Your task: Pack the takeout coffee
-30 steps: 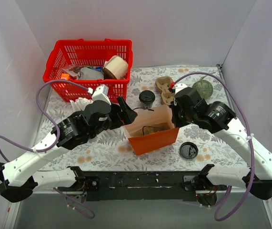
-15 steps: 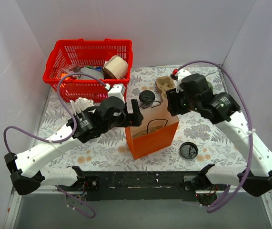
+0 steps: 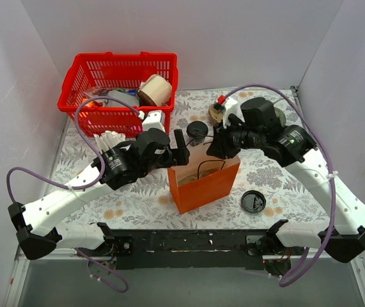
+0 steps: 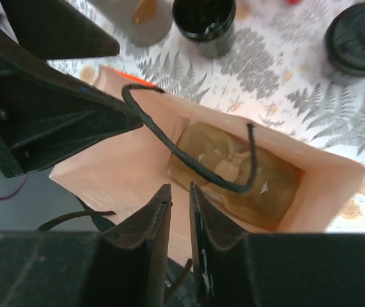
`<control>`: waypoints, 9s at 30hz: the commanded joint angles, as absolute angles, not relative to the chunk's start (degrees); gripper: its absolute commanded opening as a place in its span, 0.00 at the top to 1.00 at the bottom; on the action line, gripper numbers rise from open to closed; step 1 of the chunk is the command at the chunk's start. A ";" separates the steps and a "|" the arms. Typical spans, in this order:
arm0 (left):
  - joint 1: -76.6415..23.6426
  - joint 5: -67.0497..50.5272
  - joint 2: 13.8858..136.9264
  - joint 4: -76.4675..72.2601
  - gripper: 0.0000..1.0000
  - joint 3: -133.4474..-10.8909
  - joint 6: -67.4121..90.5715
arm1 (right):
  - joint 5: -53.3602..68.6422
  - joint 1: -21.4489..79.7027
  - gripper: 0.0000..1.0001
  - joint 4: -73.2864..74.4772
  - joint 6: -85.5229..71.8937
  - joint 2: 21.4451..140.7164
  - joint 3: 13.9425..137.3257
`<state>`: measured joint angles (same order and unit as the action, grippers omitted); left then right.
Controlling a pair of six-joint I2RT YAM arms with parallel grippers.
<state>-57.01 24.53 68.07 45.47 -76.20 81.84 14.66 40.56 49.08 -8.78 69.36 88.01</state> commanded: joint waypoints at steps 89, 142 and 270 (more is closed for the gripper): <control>-54.23 19.34 67.32 42.10 0.72 -70.84 88.07 | -2.99 51.86 0.93 36.91 -9.93 85.35 64.24; -54.23 13.37 65.48 36.40 0.76 -67.68 75.69 | -8.27 50.45 0.25 14.16 -12.04 59.88 67.86; -44.30 -12.83 82.00 25.31 1.00 -88.15 58.80 | 27.68 29.35 0.99 64.87 89.65 85.95 72.87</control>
<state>-44.93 -12.71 82.59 26.09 -86.00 60.18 25.74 29.32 63.29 88.27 84.75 73.34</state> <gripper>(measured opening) 0.020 0.022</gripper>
